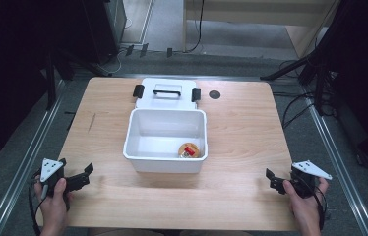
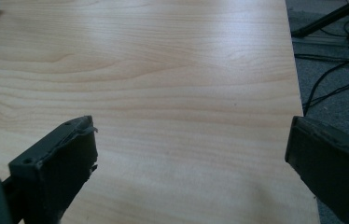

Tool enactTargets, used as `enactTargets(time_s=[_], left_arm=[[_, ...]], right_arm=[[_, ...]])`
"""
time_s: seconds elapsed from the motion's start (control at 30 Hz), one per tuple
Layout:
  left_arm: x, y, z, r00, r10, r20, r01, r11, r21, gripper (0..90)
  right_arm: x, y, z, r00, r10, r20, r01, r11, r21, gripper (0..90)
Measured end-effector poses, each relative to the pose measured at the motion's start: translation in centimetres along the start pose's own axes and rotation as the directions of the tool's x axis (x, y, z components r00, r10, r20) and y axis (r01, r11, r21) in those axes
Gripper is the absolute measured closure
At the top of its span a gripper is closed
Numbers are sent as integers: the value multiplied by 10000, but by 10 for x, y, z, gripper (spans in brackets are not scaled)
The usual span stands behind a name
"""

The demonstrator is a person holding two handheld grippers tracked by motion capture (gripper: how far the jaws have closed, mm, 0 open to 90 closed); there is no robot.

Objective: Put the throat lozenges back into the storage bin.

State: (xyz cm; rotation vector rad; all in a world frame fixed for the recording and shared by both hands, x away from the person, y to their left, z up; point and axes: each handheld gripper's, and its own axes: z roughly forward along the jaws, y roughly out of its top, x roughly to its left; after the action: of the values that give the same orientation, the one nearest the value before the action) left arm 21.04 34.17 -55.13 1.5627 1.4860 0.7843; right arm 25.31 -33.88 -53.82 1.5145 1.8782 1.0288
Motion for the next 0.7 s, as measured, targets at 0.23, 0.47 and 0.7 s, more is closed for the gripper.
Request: enactTargets(time_s=[0.23, 0.47, 0.7], left_arm=[[0, 0, 0, 10000, -21, 31, 21, 10000, -15, 0], [0, 0, 1, 10000, -78, 50, 78, 9999, 73, 0], [0, 0, 1, 10000, 13, 43, -13, 9999, 102, 0]], right_arm=[[-2, -18, -12, 9998, -148, 156, 153, 9993, -336, 23], [-3, -21, -15, 10000, 20, 25, -18, 9980, -628, 25], [-3, -20, -13, 9999, 101, 48, -98, 9978, -651, 40]])
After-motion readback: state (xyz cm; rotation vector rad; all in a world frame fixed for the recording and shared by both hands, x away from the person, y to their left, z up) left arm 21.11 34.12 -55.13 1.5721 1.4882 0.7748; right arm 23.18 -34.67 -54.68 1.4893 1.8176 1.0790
